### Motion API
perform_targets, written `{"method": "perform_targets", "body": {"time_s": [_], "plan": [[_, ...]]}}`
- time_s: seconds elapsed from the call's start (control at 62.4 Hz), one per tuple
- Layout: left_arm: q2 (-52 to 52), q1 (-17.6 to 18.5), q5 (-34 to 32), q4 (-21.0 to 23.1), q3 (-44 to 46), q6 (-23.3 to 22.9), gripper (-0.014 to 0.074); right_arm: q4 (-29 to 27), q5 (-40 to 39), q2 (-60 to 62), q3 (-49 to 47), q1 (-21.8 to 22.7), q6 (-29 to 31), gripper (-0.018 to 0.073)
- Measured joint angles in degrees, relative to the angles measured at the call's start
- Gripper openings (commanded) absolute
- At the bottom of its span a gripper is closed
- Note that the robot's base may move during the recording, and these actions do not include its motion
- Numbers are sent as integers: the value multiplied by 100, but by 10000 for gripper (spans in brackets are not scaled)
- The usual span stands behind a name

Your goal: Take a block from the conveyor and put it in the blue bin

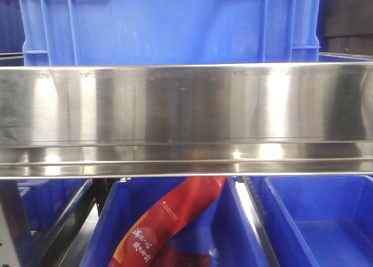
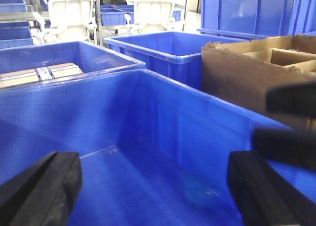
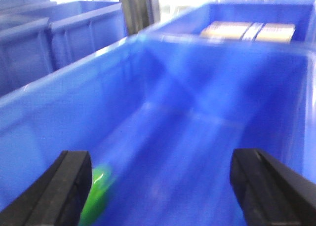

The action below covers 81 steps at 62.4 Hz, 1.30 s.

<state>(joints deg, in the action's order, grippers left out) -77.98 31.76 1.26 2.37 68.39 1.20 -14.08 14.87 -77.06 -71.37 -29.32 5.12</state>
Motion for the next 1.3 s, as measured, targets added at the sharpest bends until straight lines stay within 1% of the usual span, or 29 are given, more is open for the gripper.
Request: {"method": "perform_targets", "body": {"time_s": [0.016, 0.032, 0.08, 0.128, 0.192, 0.208, 0.24, 0.256, 0.272, 0.433, 0.529, 0.577, 0.689, 0.785, 0.914, 0.978, 1.09, 1.218, 1.298], "plan": [[14, 0, 0, 0, 0, 0, 383, 27, 41, 30, 0, 0, 0, 406], [40, 0, -11, 0, 4, 0, 335, 50, 99, 95, 0, 0, 0, 366], [88, 0, -23, 0, 25, 0, 251, 171, 149, 211, 0, 0, 0, 286], [150, 0, -32, 0, 48, 0, 111, 325, 159, 326, -12, 0, 0, 137], [207, 0, -90, 0, 62, 0, -15, 477, 159, 403, -12, 0, 0, -2], [220, 0, -126, 0, 62, 0, -60, 516, 159, 415, -15, 0, 0, -51], [232, 0, -126, 0, 62, 0, -116, 551, 149, 425, -15, 0, 0, -113], [233, 0, -126, 0, 62, 0, -111, 565, 149, 430, -15, 0, 0, -157], [233, 0, -126, 0, 62, 0, -111, 594, 137, 430, -15, 0, 0, -168], [262, -133, -312, -12, 62, 11, -111, 663, -79, 464, -15, 0, -52, -160], [476, -274, -283, -12, 62, 11, -111, 493, -253, 643, -15, 0, -157, -160], [634, -347, -227, -12, 62, 11, -111, 494, -275, 781, -15, 10, -171, -160], [1174, -641, -67, -12, 30, 11, -111, 543, -365, 1138, 72, 183, -193, -160], [1682, -989, -25, -12, -192, 11, -111, 577, -411, 1429, 318, 501, -193, -160], [2407, -1431, 33, 39, -973, 11, -111, 599, -411, 1951, 1027, 960, -204, -160], [2845, -1563, 77, 110, -1482, 11, -111, 602, -411, 2268, 1409, 1147, -204, -160], [3798, -1585, 111, 182, -2508, 11, -111, 623, -411, 3157, 2293, 1333, -204, -160], [4873, -1590, 155, 205, -3460, 11, -111, 623, -423, 4069, 3228, 1371, -204, -160], [5429, -1590, 168, 205, -3835, 11, -111, 611, -423, 4685, 3676, 1365, -204, -160]]}}
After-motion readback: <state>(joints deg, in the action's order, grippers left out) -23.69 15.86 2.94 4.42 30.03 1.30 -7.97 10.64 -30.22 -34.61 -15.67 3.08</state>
